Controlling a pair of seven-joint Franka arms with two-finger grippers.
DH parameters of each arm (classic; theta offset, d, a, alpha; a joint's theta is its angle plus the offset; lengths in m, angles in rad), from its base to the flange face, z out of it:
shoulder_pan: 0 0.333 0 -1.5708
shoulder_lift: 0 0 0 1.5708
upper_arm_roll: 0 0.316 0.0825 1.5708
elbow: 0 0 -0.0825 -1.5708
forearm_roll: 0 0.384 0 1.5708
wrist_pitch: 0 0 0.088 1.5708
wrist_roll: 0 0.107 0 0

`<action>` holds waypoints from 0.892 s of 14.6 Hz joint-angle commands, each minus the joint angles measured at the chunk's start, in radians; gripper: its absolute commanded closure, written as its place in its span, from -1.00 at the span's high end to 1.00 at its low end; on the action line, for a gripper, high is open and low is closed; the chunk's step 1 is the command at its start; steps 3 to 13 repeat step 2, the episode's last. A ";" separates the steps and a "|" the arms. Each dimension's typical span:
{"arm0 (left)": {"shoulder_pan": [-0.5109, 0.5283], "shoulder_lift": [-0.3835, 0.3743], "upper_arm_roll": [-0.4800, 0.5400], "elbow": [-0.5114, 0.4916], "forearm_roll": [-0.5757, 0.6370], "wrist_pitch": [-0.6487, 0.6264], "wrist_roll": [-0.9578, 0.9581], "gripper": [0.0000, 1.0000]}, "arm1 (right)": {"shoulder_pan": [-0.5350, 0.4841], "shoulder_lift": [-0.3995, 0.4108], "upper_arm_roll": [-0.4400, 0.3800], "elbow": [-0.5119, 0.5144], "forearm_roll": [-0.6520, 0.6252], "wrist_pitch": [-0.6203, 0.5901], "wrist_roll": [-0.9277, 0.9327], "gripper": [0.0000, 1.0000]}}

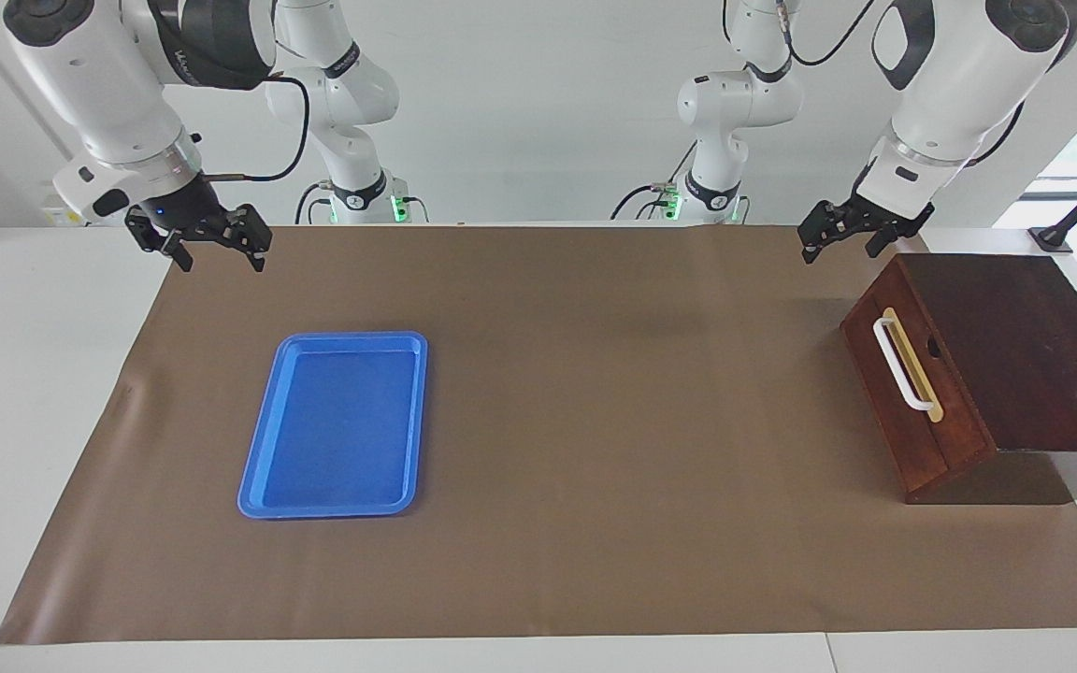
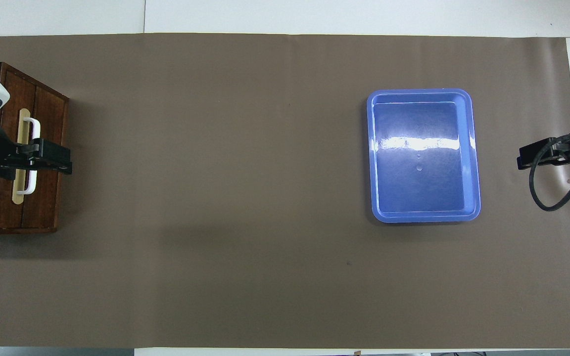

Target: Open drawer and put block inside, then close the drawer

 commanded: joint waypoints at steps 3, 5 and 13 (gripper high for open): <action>-0.020 -0.012 0.021 -0.010 0.004 0.010 0.014 1.00 | -0.009 -0.019 0.009 -0.020 -0.018 0.018 0.011 1.00; -0.020 -0.012 0.021 -0.010 0.004 0.010 0.014 1.00 | -0.009 -0.019 0.009 -0.020 -0.018 0.018 0.011 1.00; -0.020 -0.012 0.021 -0.010 0.004 0.010 0.014 1.00 | -0.009 -0.019 0.009 -0.020 -0.018 0.018 0.011 1.00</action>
